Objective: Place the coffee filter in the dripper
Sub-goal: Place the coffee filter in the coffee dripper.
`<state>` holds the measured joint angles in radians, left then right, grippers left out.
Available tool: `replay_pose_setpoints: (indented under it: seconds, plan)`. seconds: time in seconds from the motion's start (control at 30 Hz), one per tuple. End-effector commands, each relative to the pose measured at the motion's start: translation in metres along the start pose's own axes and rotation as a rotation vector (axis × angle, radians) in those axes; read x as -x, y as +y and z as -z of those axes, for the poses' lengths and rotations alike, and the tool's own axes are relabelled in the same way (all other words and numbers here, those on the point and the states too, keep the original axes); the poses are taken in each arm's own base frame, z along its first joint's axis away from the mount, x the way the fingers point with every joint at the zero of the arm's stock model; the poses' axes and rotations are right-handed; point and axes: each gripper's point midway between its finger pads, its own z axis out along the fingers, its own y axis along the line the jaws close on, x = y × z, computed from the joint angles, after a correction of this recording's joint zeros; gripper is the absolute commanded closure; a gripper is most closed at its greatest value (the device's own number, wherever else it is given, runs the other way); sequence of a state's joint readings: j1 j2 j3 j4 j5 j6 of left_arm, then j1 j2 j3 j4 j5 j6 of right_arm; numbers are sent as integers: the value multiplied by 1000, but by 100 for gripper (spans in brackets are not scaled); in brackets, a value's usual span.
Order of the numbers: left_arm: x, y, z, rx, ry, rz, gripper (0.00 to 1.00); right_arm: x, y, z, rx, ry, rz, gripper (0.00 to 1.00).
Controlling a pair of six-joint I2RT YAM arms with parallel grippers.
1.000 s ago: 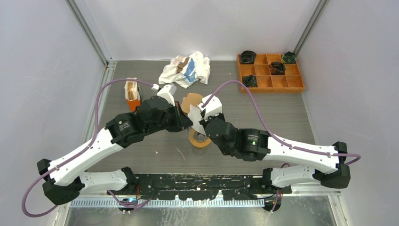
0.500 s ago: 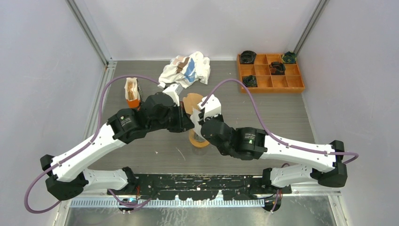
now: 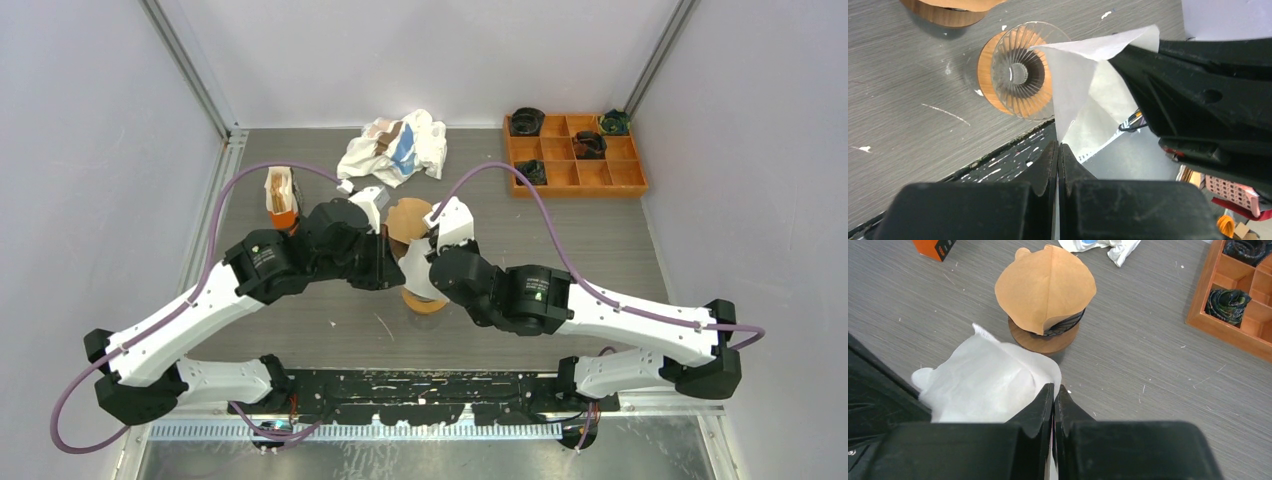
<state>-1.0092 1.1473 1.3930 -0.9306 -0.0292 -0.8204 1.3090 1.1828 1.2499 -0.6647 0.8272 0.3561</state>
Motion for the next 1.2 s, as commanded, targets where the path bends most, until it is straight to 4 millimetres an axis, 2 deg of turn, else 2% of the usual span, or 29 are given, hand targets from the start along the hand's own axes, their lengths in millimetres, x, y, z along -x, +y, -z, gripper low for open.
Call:
replay_pose_setpoints:
  seconds: [0.0,0.2,0.6,0.73,0.97,1.17]
  plan:
    - [7,-9,16,-25,-9,-41,100,11,-2,4,18,8,-62,91]
    - [9,-5,21,-1,-14,-56,100,3,2,0,48,73,-48,93]
    - [5,-2,0,28,28,-67,100,-8,12,-3,78,140,-20,94]
    - [9,-2,-5,32,2,-47,90,-4,13,-3,87,127,-42,94]
    - [17,-15,-16,-52,-76,40,66,1,25,-7,93,139,-103,99]
    - [26,-17,-11,-86,-152,111,45,4,25,-9,57,138,-149,99]
